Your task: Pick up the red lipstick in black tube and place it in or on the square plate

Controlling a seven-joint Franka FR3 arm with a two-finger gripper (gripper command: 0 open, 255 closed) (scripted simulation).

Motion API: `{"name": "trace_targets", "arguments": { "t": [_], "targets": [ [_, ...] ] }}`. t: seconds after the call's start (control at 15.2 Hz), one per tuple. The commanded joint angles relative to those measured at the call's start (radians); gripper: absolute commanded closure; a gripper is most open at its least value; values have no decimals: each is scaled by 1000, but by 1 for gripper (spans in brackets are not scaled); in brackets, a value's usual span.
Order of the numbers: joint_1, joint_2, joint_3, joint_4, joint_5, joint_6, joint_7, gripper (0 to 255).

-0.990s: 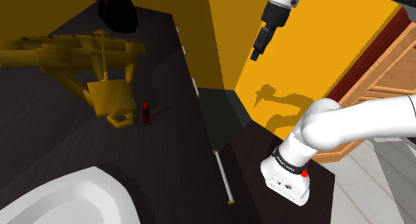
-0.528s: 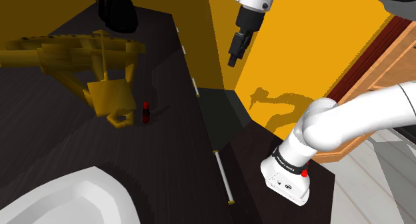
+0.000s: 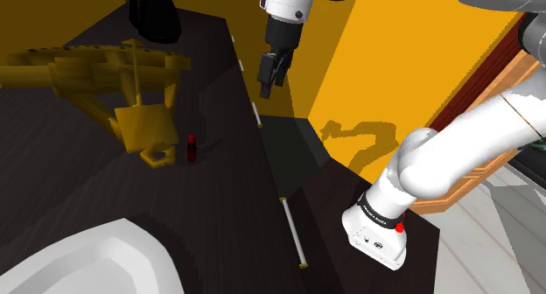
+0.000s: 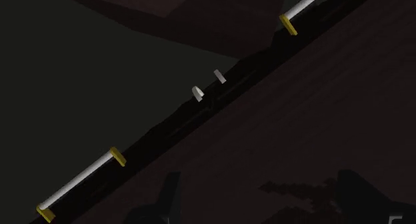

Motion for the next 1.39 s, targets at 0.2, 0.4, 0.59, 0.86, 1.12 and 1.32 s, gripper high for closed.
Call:
{"name": "trace_targets", "arguments": {
  "t": [0.2, 0.4, 0.59, 0.86, 1.12, 1.32],
  "targets": [
    [23, 172, 72, 103, -9, 45, 68, 0],
    [41, 282, 111, 182, -30, 60, 112, 0],
    [65, 398, 144, 272, -61, 66, 158, 0],
    [110, 559, 175, 410, -114, 59, 218, 0],
    [117, 575, 176, 385, -119, 98, 224, 0],
    [118, 579, 176, 349, -121, 137, 225, 0]
  ]
}}
